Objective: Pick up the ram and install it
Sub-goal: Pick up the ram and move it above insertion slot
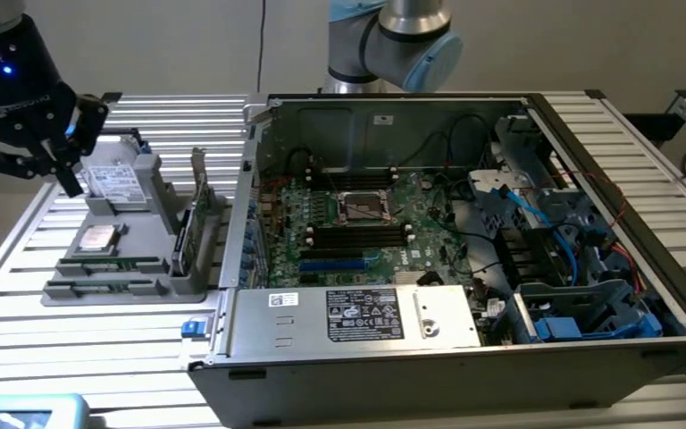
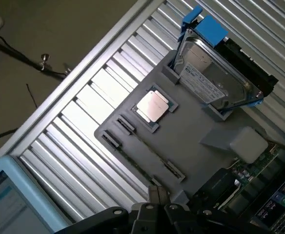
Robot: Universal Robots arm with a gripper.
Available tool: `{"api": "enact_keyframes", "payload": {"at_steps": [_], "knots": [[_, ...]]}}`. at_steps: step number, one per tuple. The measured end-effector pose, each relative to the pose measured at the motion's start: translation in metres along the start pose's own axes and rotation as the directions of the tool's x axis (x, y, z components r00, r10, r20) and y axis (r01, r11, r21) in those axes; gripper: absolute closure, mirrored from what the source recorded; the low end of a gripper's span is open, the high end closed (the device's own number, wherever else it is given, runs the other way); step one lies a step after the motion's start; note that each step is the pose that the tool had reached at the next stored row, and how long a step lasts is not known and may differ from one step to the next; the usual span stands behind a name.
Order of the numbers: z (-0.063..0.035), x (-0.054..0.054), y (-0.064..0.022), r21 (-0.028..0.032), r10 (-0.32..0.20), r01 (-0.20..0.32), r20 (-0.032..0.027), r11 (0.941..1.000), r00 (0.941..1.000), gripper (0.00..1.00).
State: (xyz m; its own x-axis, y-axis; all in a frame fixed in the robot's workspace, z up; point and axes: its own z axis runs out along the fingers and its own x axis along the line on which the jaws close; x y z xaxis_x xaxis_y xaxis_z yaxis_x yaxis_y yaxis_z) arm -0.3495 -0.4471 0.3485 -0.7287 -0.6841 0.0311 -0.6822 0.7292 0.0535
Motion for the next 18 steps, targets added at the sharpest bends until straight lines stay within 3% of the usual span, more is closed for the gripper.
{"api": "enact_keyframes", "payload": {"at_steps": [5,9,14,18], "knots": [[0.0,0.0,0.0,0.0033,-0.09,0.09,-0.0043,0.996,0.996,0.89],[0.0,0.0,0.0,0.0058,-0.163,0.163,-0.0078,0.9867,0.9867,0.89],[0.0,0.0,0.0,0.0075,-0.251,0.251,-0.0126,0.968,0.968,0.89],[0.0,0.0,0.0,0.0079,-0.321,0.321,-0.0158,0.9469,0.9468,0.89]]}}
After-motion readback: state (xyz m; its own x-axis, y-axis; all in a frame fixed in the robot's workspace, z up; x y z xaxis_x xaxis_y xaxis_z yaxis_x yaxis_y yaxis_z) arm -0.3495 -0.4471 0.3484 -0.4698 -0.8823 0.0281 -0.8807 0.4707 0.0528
